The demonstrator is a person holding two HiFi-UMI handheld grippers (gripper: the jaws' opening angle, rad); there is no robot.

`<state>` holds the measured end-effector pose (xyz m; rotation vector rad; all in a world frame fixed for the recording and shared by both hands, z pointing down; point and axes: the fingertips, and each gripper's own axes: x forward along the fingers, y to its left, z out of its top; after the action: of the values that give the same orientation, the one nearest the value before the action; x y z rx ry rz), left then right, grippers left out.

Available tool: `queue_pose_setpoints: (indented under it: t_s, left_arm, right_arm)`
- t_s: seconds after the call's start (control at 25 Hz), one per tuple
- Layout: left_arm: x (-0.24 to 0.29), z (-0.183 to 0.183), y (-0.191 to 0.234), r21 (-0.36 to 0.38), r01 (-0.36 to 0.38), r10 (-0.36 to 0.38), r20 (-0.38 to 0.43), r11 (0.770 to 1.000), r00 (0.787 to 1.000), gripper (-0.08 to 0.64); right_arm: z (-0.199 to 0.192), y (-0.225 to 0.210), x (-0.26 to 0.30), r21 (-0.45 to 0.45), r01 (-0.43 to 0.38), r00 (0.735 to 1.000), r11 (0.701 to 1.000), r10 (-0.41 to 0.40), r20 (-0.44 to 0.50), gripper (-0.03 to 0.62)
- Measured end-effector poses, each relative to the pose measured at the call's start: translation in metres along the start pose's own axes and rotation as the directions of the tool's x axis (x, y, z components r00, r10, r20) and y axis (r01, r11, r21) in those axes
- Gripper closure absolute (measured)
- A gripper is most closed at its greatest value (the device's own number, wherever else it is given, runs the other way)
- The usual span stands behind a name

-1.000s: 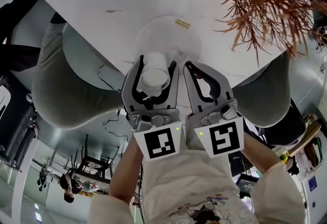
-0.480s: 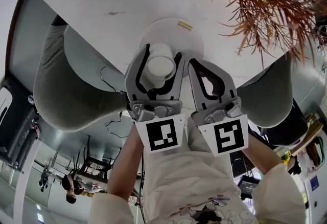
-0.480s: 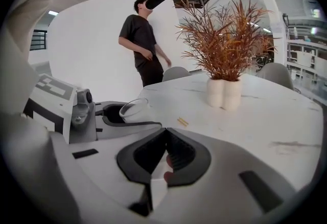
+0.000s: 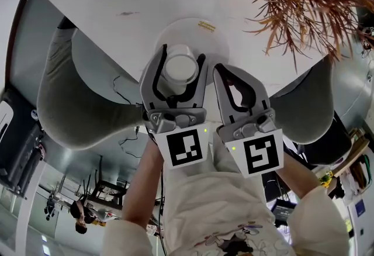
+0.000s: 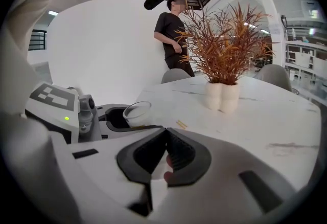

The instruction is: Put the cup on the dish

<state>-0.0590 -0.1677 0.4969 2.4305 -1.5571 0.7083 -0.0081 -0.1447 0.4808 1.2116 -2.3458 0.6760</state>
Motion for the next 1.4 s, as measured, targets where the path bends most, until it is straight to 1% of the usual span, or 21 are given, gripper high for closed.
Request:
queue_pose_setpoints:
  t_s: [0.16, 0.36, 0.52, 0.64, 0.84, 1.04, 1.24, 1.4]
  left_arm:
    - [-0.003, 0.003, 0.001, -0.007, -0.004, 0.004, 0.010, 1.000, 1.000, 0.290]
    - [-0.006, 0.002, -0.001, -0.024, 0.004, -0.004, 0.003, 1.000, 1.000, 0.290]
    - [-0.013, 0.003, 0.003, -0.039, -0.011, 0.011, 0.000, 0.999, 1.000, 0.290]
    - [-0.021, 0.005, 0.008, -0.066, -0.013, 0.013, -0.003, 0.998, 1.000, 0.290]
    - [-0.034, 0.014, 0.003, -0.084, -0.014, 0.014, -0.003, 0.996, 1.000, 0.290]
    - [-0.044, 0.022, 0.008, -0.096, -0.018, 0.018, -0.003, 0.995, 1.000, 0.290]
    - [-0.056, 0.035, 0.011, -0.100, -0.019, 0.020, 0.002, 0.995, 1.000, 0.290]
    - [-0.066, 0.048, 0.012, -0.100, -0.014, 0.016, 0.014, 0.995, 1.000, 0.290]
  right_arm:
    - [-0.001, 0.001, -0.006, -0.001, 0.001, 1.000, 1.000, -0.001, 0.001, 0.588]
    - [-0.002, 0.004, -0.009, -0.006, 0.000, 1.000, 1.000, 0.000, 0.003, 0.588]
    - [0.001, 0.007, -0.012, -0.011, 0.001, 1.000, 1.000, -0.001, 0.009, 0.588]
    - [0.010, 0.012, -0.015, -0.023, 0.003, 1.000, 1.000, -0.002, 0.022, 0.588]
    - [0.023, 0.015, -0.024, -0.037, 0.000, 0.999, 0.999, 0.001, 0.043, 0.588]
    - [0.035, 0.020, -0.027, -0.042, 0.002, 0.998, 0.999, 0.001, 0.060, 0.588]
    - [0.048, 0.025, -0.035, -0.115, 0.002, 0.997, 0.993, 0.008, 0.082, 0.588]
    - [0.059, 0.032, -0.043, -0.107, -0.004, 0.995, 0.994, 0.015, 0.098, 0.588]
